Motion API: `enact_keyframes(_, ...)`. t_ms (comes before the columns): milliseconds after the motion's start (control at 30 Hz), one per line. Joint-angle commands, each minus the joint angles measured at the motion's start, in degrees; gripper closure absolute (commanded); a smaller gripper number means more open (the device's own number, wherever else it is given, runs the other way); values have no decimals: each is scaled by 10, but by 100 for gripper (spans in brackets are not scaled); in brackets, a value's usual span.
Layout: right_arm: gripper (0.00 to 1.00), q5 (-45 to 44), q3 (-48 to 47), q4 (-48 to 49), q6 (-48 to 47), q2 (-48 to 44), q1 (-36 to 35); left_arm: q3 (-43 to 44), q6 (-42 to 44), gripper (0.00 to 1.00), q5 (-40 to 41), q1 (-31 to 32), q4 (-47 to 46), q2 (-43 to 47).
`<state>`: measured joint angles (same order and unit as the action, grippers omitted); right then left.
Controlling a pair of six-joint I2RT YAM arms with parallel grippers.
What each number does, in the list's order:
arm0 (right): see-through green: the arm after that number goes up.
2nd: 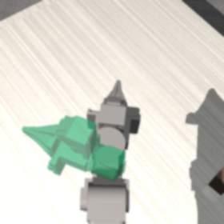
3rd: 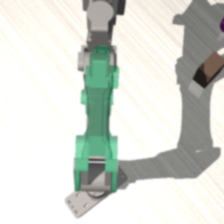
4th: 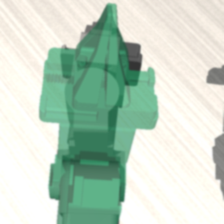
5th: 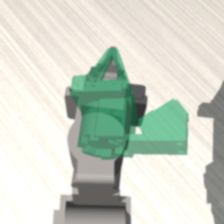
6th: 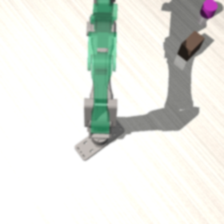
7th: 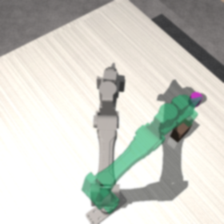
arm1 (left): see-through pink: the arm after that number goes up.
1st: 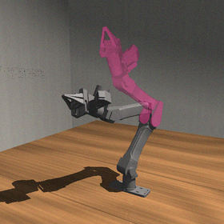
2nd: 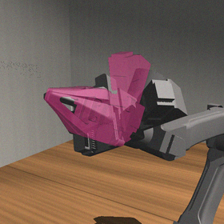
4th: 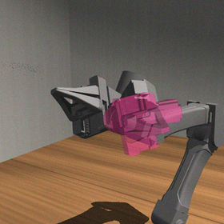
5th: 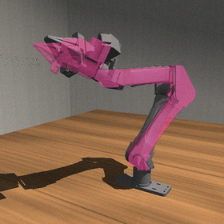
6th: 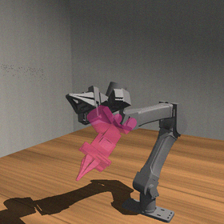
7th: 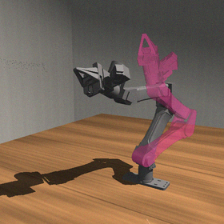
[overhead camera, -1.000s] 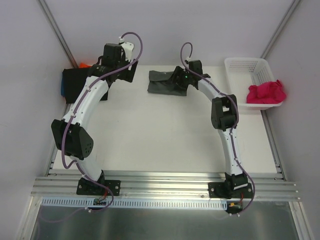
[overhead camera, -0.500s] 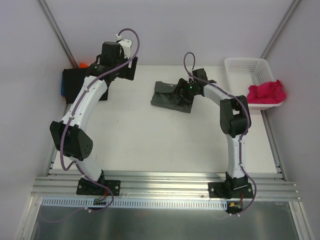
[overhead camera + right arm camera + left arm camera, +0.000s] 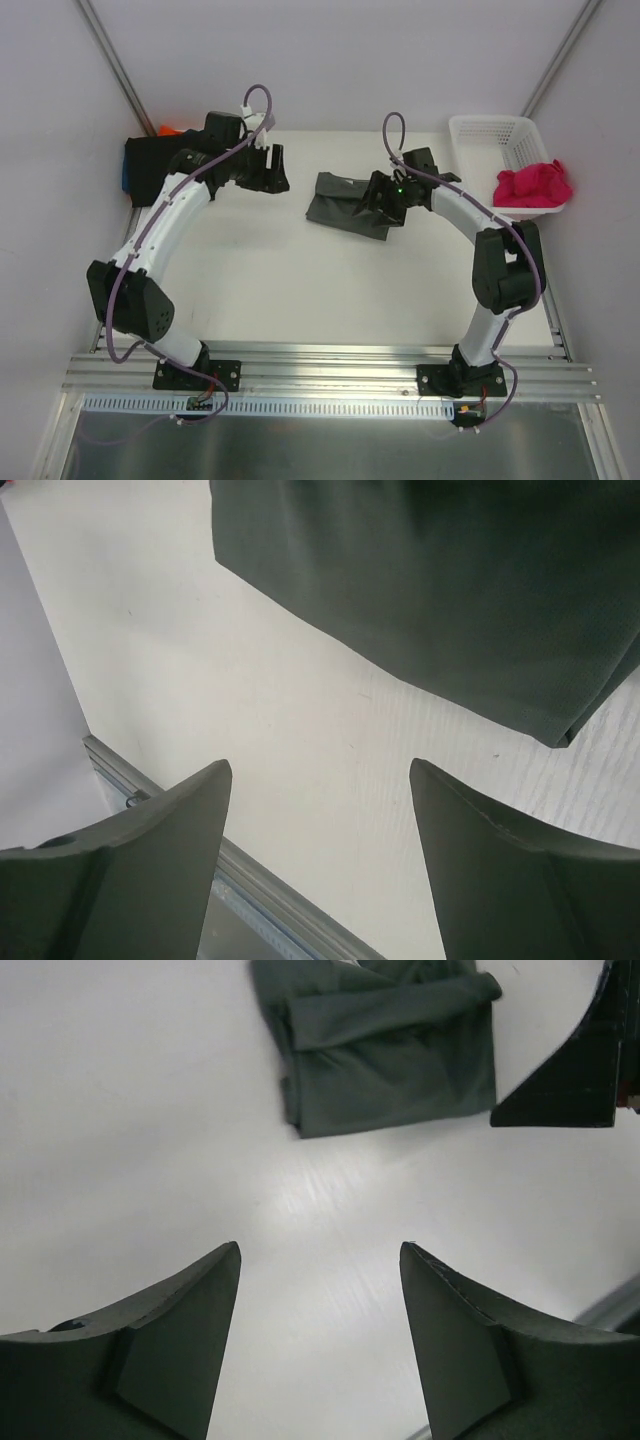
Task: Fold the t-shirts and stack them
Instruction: Fold the tshirt
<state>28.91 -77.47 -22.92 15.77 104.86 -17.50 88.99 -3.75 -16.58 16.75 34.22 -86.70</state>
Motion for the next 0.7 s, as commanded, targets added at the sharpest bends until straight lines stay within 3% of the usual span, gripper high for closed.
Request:
enact_keyframes(0, 24, -3, -9, 11, -20, -31, -4, 12, -57, 35, -122, 10, 10, -76)
enact_keyframes(333, 20, -33, -102, 10, -33, -33, 5, 235, -89, 38, -176, 21, -2, -306)
enact_keyframes(667, 20, -39, -72, 31, -39, -55, -9, 286, -112, 38, -191, 48, -26, -397)
